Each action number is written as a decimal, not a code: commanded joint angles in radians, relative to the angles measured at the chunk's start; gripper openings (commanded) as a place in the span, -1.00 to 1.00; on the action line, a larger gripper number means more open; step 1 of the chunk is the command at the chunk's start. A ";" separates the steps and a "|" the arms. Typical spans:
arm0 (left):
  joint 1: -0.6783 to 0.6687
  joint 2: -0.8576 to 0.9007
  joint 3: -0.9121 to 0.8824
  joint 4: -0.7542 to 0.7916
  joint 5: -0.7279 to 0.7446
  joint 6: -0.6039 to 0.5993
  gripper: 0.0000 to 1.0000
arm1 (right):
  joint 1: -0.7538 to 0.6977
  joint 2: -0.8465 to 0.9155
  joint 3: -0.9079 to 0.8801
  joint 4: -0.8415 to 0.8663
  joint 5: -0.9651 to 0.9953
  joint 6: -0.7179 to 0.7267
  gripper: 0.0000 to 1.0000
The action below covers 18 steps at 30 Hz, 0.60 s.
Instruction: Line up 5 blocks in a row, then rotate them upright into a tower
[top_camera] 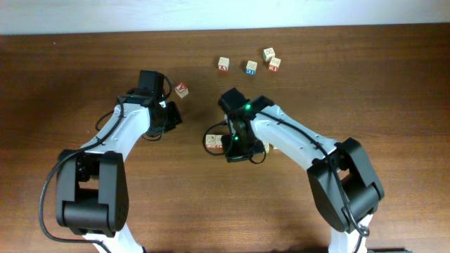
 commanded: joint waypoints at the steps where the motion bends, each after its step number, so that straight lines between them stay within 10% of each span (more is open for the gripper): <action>1: 0.002 -0.003 -0.008 0.000 0.011 -0.009 -1.00 | 0.032 0.003 -0.018 0.035 0.004 0.076 -0.92; 18: 0.002 -0.003 -0.008 0.007 0.011 -0.009 -1.00 | 0.034 0.003 -0.093 0.208 0.094 0.116 -0.92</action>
